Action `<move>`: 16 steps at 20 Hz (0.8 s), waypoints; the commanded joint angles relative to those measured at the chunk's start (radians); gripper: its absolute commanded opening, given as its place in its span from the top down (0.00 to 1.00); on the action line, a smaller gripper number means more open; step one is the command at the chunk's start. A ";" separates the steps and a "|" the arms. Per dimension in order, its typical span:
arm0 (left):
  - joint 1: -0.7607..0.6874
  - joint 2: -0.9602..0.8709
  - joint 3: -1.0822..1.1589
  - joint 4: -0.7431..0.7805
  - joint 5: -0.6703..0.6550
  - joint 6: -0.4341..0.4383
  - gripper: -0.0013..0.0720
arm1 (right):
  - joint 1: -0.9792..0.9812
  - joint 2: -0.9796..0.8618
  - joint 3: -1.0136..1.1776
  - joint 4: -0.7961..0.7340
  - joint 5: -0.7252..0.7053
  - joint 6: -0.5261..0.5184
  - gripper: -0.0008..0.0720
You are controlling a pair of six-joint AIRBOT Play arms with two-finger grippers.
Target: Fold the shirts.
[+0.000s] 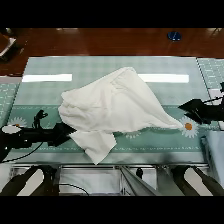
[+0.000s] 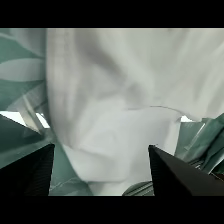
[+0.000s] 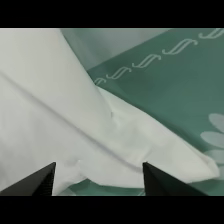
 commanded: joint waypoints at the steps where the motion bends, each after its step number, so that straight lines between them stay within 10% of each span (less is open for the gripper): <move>1: -0.136 0.000 -0.030 -0.075 0.235 0.015 0.03 | -0.005 0.018 -0.043 0.024 -0.022 -0.016 0.15; 2: -0.185 0.000 -0.030 -0.085 0.296 0.002 0.09 | -0.005 0.018 -0.043 0.022 -0.029 -0.016 0.15; 4: -0.248 0.000 -0.026 -0.111 0.383 -0.005 0.88 | -0.016 0.018 -0.043 -0.024 -0.041 -0.010 0.15; 5: -0.257 0.000 -0.017 -0.112 0.390 -0.002 0.95 | -0.037 0.018 -0.043 -0.052 -0.043 0.001 0.15; 16: -0.257 0.000 -0.001 -0.112 0.363 -0.002 0.95 | -0.060 -0.190 -0.043 -0.127 0.053 -0.015 0.15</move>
